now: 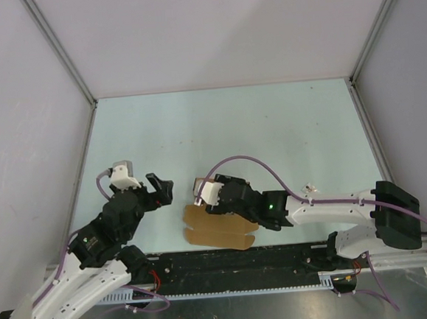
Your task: Fold the paper box
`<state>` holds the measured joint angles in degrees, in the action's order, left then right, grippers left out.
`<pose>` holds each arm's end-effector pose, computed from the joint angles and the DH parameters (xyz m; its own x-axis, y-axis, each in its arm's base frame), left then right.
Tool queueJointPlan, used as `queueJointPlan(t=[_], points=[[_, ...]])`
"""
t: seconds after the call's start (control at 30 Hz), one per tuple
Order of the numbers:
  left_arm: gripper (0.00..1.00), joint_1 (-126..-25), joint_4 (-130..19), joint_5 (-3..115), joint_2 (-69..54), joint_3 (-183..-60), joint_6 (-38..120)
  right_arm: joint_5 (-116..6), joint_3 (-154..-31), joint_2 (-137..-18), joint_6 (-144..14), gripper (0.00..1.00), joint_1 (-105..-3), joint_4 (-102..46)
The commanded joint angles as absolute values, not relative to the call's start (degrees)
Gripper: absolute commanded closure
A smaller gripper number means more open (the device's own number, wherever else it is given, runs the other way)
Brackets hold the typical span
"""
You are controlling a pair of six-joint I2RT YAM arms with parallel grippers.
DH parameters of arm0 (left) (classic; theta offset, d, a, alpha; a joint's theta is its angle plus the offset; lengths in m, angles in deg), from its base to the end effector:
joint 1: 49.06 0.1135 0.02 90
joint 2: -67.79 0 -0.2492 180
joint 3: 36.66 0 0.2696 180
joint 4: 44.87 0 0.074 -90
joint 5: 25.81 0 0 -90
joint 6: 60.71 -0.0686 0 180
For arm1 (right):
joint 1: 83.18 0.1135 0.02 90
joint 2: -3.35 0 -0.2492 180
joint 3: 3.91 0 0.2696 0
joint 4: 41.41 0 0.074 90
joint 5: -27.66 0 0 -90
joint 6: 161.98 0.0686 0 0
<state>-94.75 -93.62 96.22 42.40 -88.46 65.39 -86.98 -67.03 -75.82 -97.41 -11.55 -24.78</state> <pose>0.1368 -0.0881 0.2900 -0.3701 -0.3360 -0.8661 0.0568 0.9224 -0.3821 0.1365 0.3203 0.2101 0.1693 -0.7288 -0.6635 -0.7522 0.3394 -0.5647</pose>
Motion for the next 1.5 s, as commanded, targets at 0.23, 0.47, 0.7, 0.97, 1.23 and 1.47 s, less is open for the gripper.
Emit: queueJointPlan(t=[0.23,0.47,0.7,0.97,1.23,1.47], points=[[0.05,-93.36,-95.78,90.46,44.23,-82.48,73.39,-90.70,-68.89,-62.76,-62.40,0.39,-15.24,-18.55],[0.07,-93.45,-96.04,85.29,43.88,-75.73,80.70,-106.80,-67.05,-57.65,-21.35,0.39,-7.00,2.72],[0.07,-95.38,-95.96,86.68,44.50,-70.96,84.92,-108.50,-55.64,-49.93,0.43,0.33,-1.36,8.38],[0.20,-99.07,-89.11,85.37,47.03,-65.44,84.14,-104.79,-39.90,-36.03,4.22,0.31,-1.62,-0.95],[0.27,-99.16,-87.34,85.10,52.58,-59.72,84.14,-99.00,-33.48,-36.72,3.34,0.33,-5.30,-10.87],[0.33,-99.16,-79.37,87.04,47.23,-58.57,80.89,-95.83,-30.48,-38.13,2.82,0.34,-8.64,-16.59]])
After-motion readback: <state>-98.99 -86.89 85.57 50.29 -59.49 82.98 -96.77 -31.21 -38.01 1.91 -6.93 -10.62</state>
